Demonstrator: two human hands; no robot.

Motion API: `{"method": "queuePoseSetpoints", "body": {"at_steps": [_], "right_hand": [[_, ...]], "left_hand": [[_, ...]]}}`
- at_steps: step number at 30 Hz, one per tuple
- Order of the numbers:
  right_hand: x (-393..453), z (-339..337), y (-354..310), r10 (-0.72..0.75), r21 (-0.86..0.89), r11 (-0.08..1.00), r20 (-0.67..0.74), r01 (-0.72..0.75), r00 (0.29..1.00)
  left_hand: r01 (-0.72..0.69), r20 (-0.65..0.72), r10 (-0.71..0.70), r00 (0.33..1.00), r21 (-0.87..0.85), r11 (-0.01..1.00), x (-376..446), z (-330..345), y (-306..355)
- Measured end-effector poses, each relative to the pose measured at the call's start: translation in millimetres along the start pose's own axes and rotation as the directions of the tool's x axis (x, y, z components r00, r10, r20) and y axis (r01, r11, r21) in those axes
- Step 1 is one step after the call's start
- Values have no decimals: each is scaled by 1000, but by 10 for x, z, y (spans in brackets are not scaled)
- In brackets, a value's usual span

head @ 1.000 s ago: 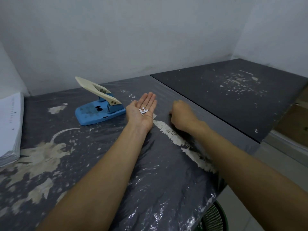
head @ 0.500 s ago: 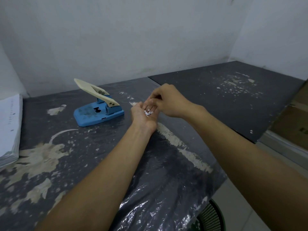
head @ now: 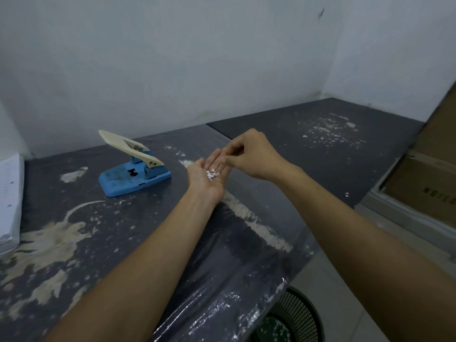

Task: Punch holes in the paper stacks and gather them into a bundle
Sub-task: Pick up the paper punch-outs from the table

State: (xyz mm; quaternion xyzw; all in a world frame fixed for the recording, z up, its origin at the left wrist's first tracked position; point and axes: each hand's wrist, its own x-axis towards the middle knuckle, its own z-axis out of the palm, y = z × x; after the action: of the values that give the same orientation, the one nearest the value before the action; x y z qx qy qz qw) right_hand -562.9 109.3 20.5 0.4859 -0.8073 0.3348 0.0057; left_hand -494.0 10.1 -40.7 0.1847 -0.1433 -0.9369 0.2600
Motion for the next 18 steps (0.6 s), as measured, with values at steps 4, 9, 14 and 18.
{"method": "queuePoseSetpoints", "body": {"at_steps": [4, 9, 14, 18], "right_hand": [[-149, -35, 36, 109, 174, 980, -82, -93, 991], [-412, 63, 51, 402, 556, 809, -286, -191, 870], [-762, 126, 62, 696, 899, 429, -271, -83, 664], [-1136, 86, -8, 748, 988, 55, -137, 145, 649]], "left_hand": [[-1, -2, 1, 1000, 26, 1000, -52, 83, -78], [15, 42, -14, 999, -27, 1000, -235, 239, -213], [53, 82, -48, 995, -54, 997, -568, 376, -504], [120, 123, -110, 986, -76, 990, -898, 443, -864]]}}
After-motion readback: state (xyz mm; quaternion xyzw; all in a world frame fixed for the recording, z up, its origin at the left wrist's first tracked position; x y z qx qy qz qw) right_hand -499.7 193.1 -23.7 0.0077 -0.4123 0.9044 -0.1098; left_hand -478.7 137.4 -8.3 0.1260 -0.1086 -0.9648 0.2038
